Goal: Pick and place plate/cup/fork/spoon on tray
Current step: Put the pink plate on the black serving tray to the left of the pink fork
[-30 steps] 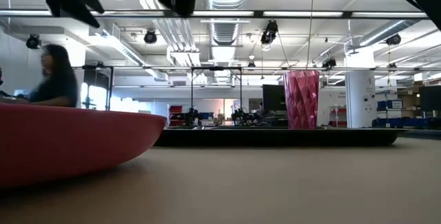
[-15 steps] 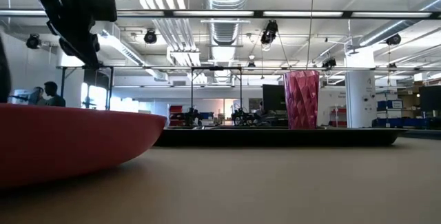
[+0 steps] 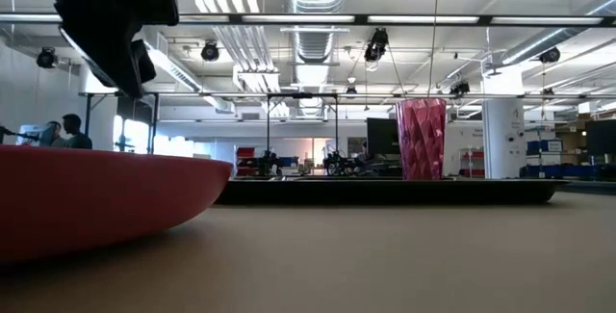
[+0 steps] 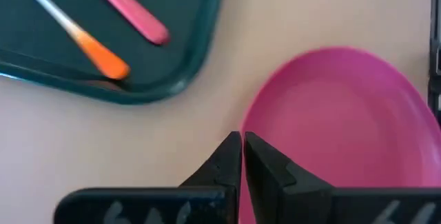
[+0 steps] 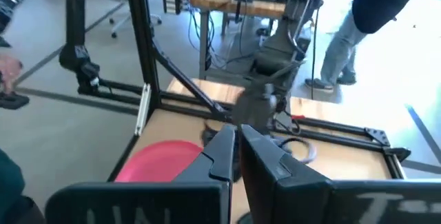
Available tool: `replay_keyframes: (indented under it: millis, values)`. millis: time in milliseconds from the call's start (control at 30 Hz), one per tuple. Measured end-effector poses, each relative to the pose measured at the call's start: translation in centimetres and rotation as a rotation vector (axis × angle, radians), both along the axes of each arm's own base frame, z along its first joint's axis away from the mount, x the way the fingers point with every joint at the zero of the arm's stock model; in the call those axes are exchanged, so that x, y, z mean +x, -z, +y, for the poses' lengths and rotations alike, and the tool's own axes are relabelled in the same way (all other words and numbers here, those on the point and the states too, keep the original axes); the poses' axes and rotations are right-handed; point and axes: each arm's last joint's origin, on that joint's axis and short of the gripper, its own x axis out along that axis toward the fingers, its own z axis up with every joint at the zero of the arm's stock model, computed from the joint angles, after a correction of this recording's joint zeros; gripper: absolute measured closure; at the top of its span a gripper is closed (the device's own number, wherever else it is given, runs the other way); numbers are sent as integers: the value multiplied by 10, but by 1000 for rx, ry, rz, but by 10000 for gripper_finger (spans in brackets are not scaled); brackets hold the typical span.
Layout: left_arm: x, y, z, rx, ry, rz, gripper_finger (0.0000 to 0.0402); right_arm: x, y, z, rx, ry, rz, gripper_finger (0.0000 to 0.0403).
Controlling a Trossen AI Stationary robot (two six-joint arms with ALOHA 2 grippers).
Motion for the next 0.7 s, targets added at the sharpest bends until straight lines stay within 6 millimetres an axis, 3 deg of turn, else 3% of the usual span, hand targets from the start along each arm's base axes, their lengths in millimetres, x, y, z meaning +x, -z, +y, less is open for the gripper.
replay_keyframes:
  millis: [300,700]
  values:
    - [29,44,-36,-12,41,128,401,2,3,0,-16,-5,15,390]
    - [52,70,-47,27,52,204,402,-1,1,0,-5,-5,15,390]
